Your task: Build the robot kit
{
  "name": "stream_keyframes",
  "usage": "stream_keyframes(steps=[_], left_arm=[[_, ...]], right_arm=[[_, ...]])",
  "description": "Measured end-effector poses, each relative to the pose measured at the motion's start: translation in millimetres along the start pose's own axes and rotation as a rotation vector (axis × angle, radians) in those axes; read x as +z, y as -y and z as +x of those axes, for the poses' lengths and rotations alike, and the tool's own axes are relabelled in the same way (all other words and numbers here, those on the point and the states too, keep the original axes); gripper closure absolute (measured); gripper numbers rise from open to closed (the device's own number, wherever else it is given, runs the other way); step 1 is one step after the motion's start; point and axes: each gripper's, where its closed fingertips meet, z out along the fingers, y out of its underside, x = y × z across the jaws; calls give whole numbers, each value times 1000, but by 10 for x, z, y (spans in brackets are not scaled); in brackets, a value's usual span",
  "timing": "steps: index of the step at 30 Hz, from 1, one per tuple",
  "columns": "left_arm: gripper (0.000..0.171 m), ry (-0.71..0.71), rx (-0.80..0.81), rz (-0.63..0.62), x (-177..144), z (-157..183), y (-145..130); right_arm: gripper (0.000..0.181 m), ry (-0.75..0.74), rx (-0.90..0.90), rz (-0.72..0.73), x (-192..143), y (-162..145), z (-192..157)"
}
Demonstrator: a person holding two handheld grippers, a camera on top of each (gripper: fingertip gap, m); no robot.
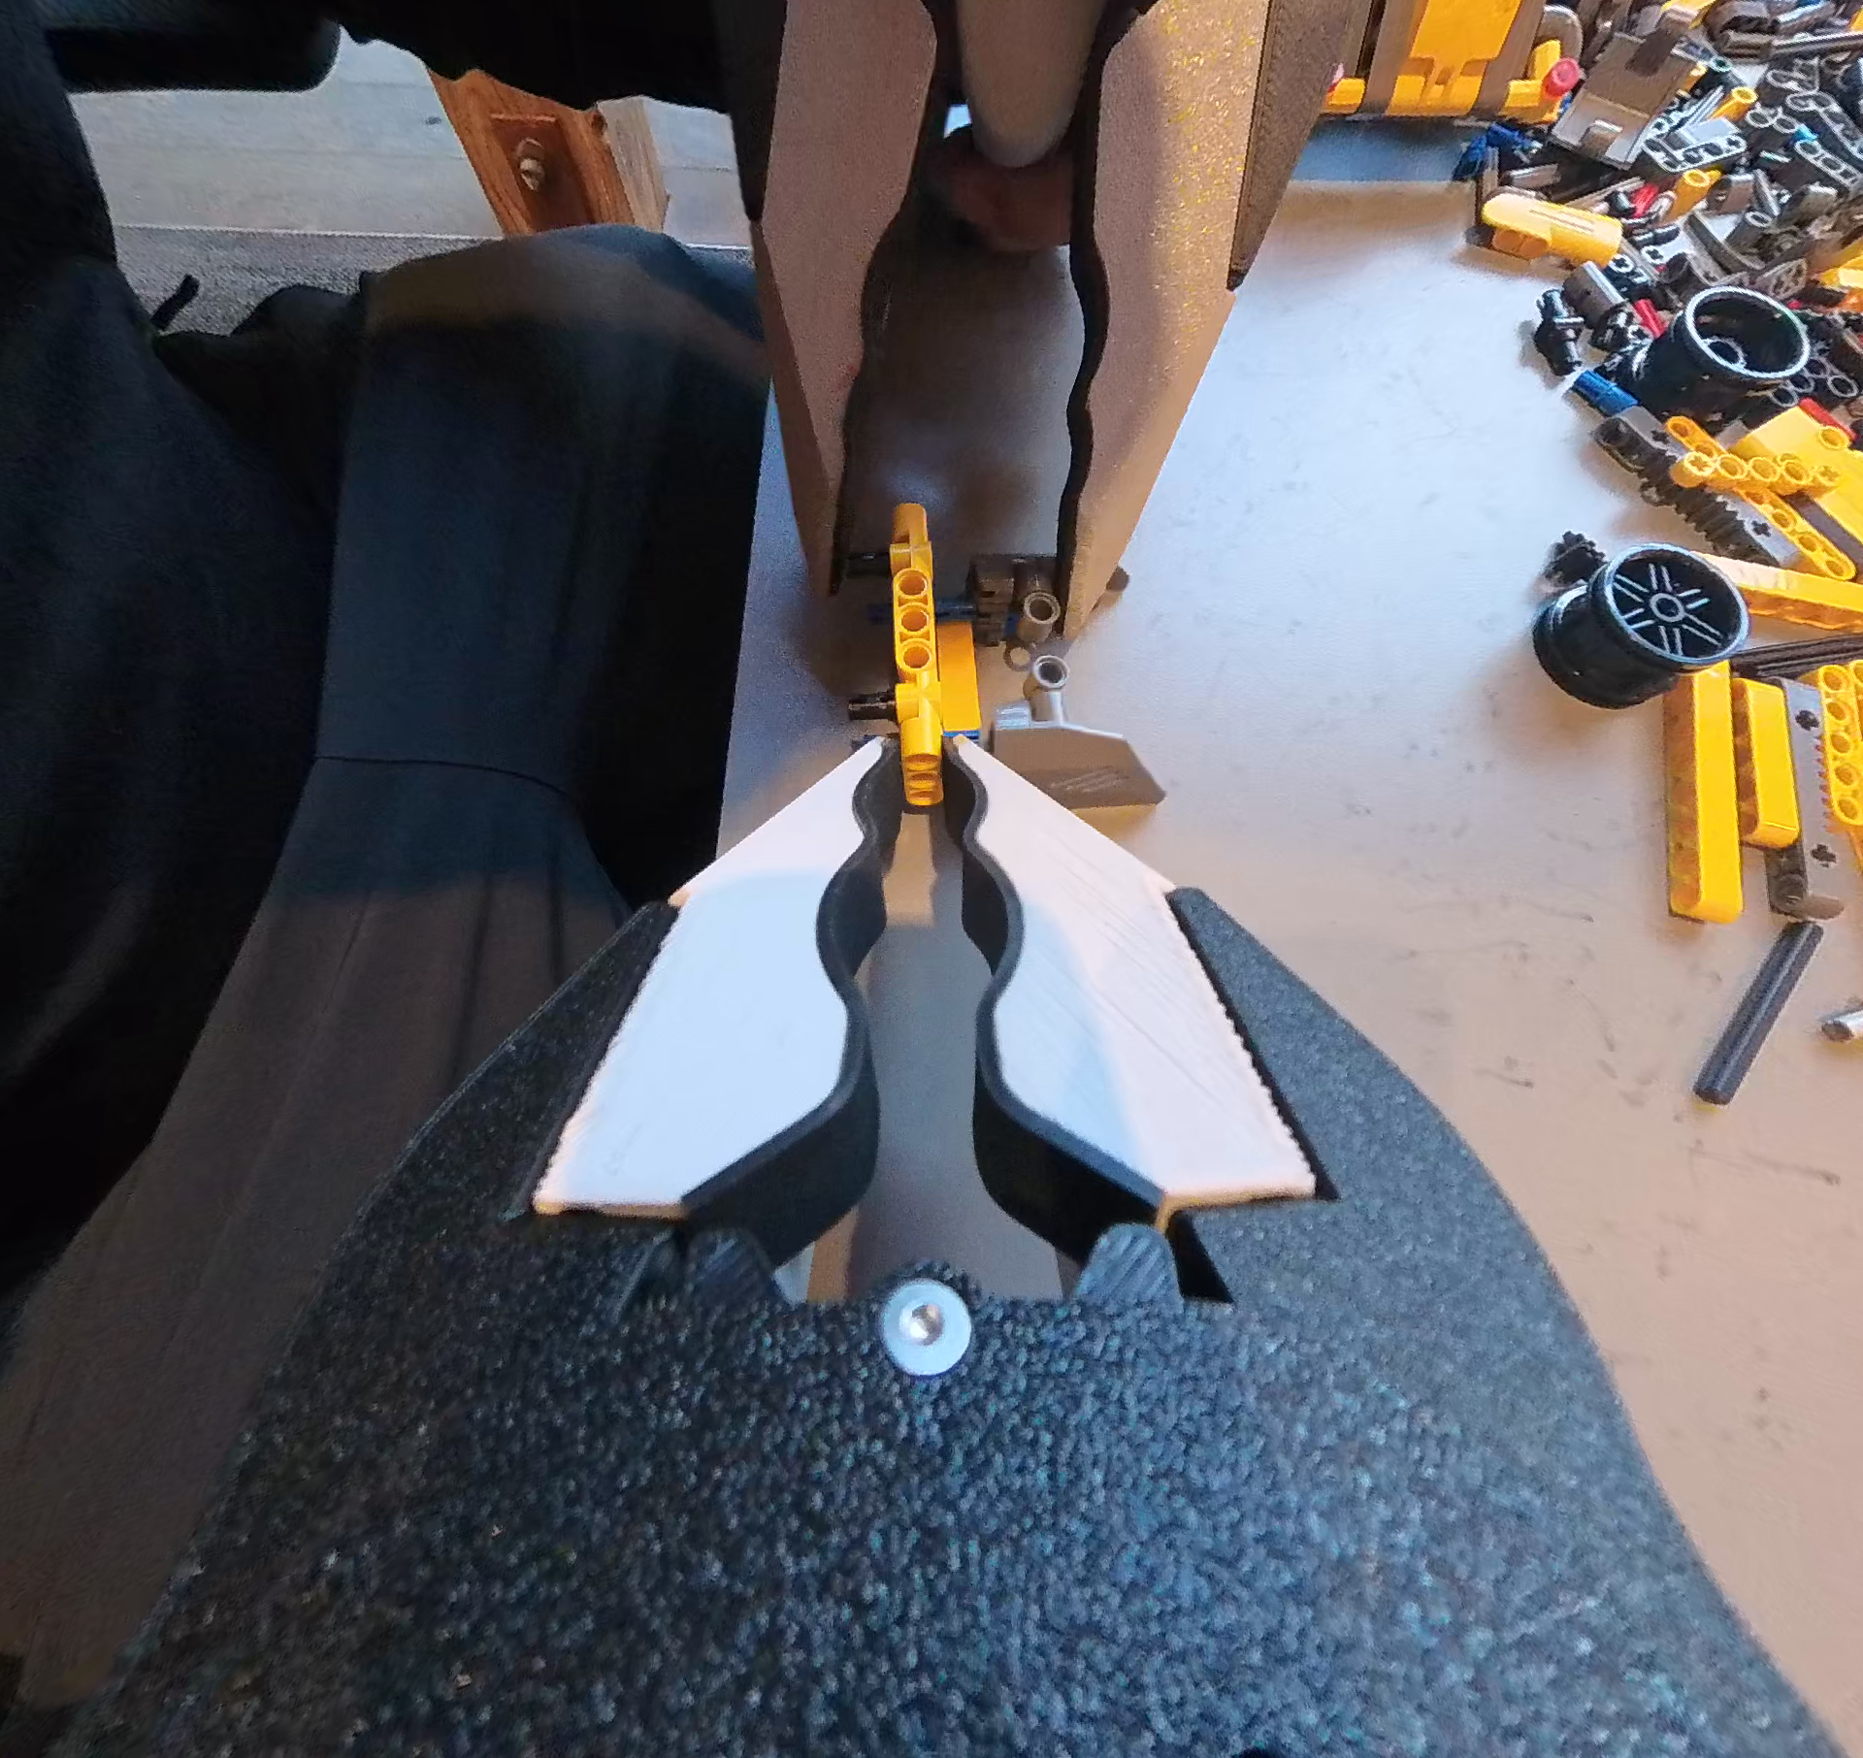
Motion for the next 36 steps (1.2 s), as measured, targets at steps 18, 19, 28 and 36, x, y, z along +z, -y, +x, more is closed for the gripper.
stream_keyframes(steps=[18, 19, 28, 36], left_arm=[[134, -14, 18, -2, -3, -49, -10], [135, -12, 19, -2, -4, -50, -10], [135, -6, 15, -2, -2, -60, -12], [135, -9, 15, -2, 0, -57, -12]], right_arm=[[173, -51, 18, -52, 7, -3, 43], [173, -68, 10, -64, 8, -7, 47], [170, -180, -5, -129, -10, -28, 99], [150, -273, -57, -157, -56, -31, 187]])
